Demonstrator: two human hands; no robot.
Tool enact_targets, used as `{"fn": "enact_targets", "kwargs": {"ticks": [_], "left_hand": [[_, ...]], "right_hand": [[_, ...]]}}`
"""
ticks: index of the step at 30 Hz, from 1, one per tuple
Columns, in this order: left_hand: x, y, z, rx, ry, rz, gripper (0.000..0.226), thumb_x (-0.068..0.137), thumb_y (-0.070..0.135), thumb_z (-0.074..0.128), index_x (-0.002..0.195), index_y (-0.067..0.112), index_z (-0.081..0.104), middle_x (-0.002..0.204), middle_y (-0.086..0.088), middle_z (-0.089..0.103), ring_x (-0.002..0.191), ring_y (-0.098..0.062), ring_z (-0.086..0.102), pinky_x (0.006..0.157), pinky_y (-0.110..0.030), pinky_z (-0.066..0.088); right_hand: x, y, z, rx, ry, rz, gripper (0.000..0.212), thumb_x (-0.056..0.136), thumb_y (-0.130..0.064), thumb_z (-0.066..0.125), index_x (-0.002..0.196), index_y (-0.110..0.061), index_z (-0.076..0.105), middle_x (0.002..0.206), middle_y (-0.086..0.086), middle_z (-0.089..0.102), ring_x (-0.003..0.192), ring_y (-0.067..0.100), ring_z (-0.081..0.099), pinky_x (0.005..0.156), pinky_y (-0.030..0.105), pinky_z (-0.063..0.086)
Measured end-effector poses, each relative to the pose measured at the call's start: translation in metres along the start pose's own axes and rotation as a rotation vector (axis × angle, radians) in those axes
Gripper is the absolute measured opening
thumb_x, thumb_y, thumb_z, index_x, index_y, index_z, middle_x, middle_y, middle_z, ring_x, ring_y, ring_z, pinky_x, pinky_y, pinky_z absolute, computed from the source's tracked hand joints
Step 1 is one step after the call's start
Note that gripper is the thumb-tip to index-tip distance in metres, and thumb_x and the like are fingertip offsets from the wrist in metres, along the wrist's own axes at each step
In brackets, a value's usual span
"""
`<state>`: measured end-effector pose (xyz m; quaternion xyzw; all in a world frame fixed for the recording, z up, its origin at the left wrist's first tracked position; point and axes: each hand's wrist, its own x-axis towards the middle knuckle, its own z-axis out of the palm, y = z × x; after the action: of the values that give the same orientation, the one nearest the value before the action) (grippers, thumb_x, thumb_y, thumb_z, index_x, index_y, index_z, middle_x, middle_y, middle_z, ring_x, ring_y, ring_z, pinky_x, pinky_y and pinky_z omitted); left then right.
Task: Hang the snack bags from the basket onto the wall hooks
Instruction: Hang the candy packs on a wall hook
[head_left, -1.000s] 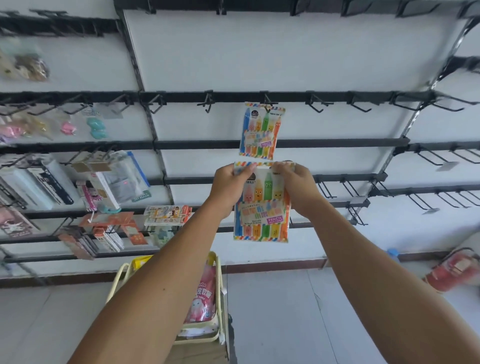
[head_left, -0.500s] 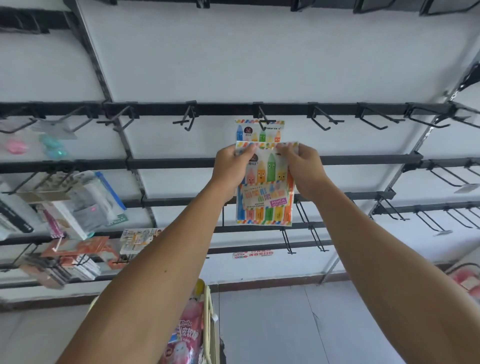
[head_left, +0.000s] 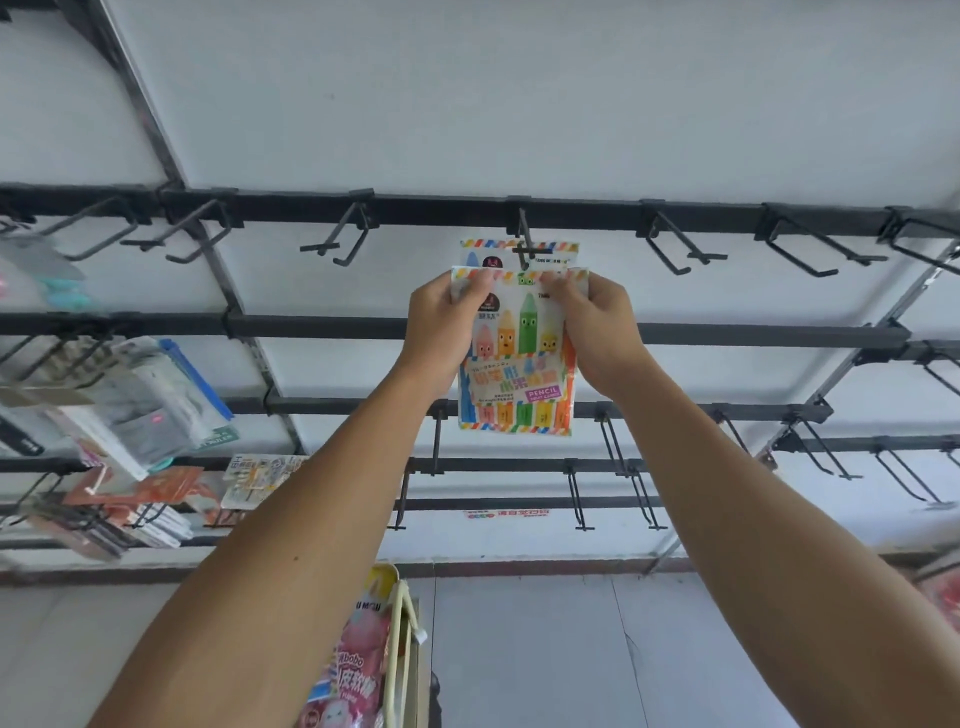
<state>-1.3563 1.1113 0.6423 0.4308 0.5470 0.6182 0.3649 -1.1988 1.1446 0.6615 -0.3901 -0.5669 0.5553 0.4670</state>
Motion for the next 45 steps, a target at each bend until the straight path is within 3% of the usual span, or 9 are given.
{"fn": "enact_targets", "kwargs": {"ticks": [10,15,22,26,32,39,42,45], "left_hand": [[-0.004,0.008,0.0,-0.019,-0.048,0.04,0.027,0.097,0.041,0.06,0.096,0.015,0.068,0.098,-0.005,0.077,0.091,-0.026,0.075,0.086,-0.056,0.059],[0.003,0.018,0.002,0.025,-0.02,0.02,0.025,0.099,0.041,0.058,0.091,0.018,0.067,0.093,-0.002,0.077,0.086,-0.023,0.075,0.083,-0.052,0.061],[0.012,0.013,0.002,0.06,-0.009,0.008,0.028,0.1,0.04,0.056,0.1,0.014,0.067,0.095,0.0,0.077,0.086,-0.02,0.076,0.083,-0.05,0.061],[0.015,0.003,0.003,0.077,0.003,0.011,0.025,0.1,0.042,0.056,0.102,0.019,0.067,0.097,0.002,0.077,0.088,-0.019,0.075,0.083,-0.049,0.061],[0.025,0.005,0.01,0.144,0.049,0.013,0.028,0.1,0.043,0.055,0.108,0.019,0.067,0.096,0.005,0.076,0.084,-0.014,0.075,0.08,-0.04,0.063],[0.04,0.01,0.011,0.275,0.112,0.047,0.024,0.099,0.042,0.056,0.099,0.019,0.063,0.095,0.004,0.073,0.086,-0.013,0.071,0.074,-0.031,0.059],[0.046,0.011,0.014,0.345,0.158,0.052,0.026,0.1,0.042,0.056,0.095,0.017,0.06,0.098,0.0,0.073,0.086,-0.015,0.071,0.071,-0.028,0.057],[0.05,0.011,0.018,0.379,0.219,0.027,0.028,0.098,0.043,0.058,0.092,0.015,0.059,0.1,-0.003,0.073,0.086,-0.018,0.071,0.074,-0.031,0.06]], "right_hand": [[-0.003,-0.005,-0.001,0.008,0.012,-0.065,0.018,0.101,-0.021,0.055,0.094,-0.009,0.067,0.091,0.008,0.077,0.086,0.028,0.075,0.071,0.039,0.062],[0.005,-0.013,0.0,-0.051,0.026,-0.061,0.019,0.101,-0.022,0.056,0.089,-0.01,0.064,0.084,0.006,0.076,0.083,0.027,0.075,0.071,0.04,0.061],[0.012,-0.007,-0.002,-0.037,-0.001,-0.05,0.019,0.101,-0.022,0.056,0.098,-0.006,0.066,0.093,0.01,0.077,0.086,0.029,0.075,0.075,0.043,0.062],[0.015,0.0,-0.003,-0.051,0.014,-0.04,0.016,0.101,-0.024,0.056,0.097,-0.011,0.066,0.094,0.005,0.077,0.086,0.024,0.076,0.071,0.037,0.062],[0.03,0.001,-0.005,-0.205,0.062,-0.04,0.018,0.101,-0.03,0.054,0.092,-0.019,0.065,0.088,-0.003,0.077,0.079,0.015,0.076,0.063,0.029,0.059],[0.051,0.004,-0.007,-0.409,0.123,-0.074,0.024,0.101,-0.034,0.053,0.099,-0.015,0.068,0.088,-0.006,0.075,0.076,0.01,0.074,0.07,0.031,0.062],[0.057,0.005,-0.003,-0.454,0.177,-0.062,0.03,0.1,-0.036,0.054,0.101,-0.01,0.067,0.087,-0.005,0.072,0.074,0.007,0.07,0.06,0.023,0.057],[0.06,0.005,-0.001,-0.523,0.265,-0.069,0.028,0.099,-0.038,0.056,0.092,-0.011,0.059,0.078,-0.006,0.064,0.063,0.002,0.061,0.043,0.011,0.04]]}}
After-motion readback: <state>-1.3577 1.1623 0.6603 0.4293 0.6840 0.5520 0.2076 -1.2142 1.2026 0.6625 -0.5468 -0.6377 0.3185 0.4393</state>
